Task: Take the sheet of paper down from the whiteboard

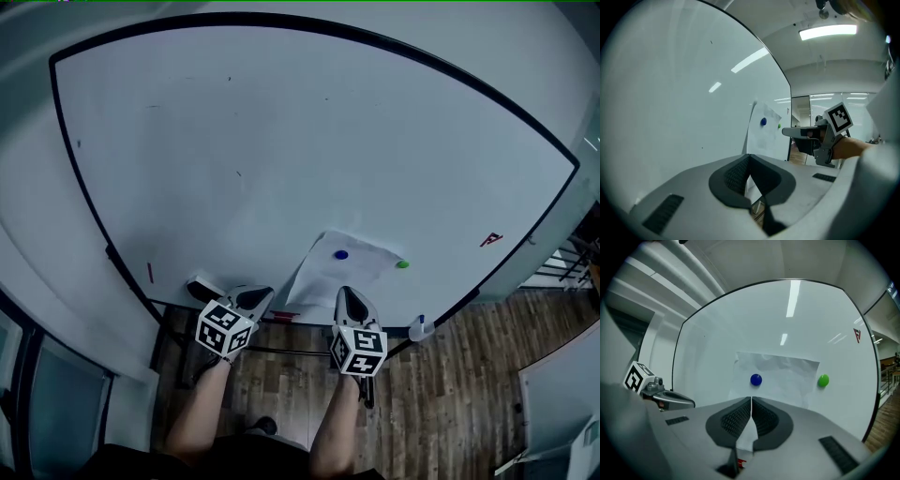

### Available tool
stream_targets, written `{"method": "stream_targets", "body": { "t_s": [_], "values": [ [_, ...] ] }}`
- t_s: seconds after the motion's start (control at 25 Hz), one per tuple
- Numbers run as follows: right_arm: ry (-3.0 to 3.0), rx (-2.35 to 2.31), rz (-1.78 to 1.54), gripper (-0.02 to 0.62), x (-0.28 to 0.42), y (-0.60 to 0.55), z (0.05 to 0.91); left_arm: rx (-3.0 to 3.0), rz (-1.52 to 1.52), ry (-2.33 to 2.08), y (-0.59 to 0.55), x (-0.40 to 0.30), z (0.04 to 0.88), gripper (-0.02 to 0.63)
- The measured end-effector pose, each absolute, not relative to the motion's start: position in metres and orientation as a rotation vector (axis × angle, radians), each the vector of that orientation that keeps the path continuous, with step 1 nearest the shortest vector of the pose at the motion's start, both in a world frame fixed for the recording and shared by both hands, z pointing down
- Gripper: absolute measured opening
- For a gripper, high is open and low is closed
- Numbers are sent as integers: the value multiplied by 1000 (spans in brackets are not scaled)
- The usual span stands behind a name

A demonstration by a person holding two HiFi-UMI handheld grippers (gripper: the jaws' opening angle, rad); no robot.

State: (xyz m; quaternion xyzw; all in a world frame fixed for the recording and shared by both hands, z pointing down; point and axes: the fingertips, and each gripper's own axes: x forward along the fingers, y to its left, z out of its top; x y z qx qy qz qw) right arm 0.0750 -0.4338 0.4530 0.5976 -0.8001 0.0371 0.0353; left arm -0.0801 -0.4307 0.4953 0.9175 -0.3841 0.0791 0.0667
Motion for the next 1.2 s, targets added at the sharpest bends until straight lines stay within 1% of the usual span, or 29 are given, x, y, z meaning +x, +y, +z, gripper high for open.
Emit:
{"method": "stream_targets", "body": {
  "t_s": [0.88,0.92,0.96,1.0,1.2],
  "values": [
    [-2405,1903,62,25,87,-447,443,2754,288,-970,-467,-33,537,23],
    [-2403,1908,64,25,87,-450,444,2751,299,-962,-470,-31,540,38],
    [-2400,1911,66,25,87,-452,445,2747,309,-952,-472,-30,543,78],
    [-2397,1913,67,25,87,-455,445,2743,316,-940,-473,-28,546,95],
    [-2381,1914,39,25,90,-468,443,2745,315,-897,-487,-19,548,95]
  ]
}}
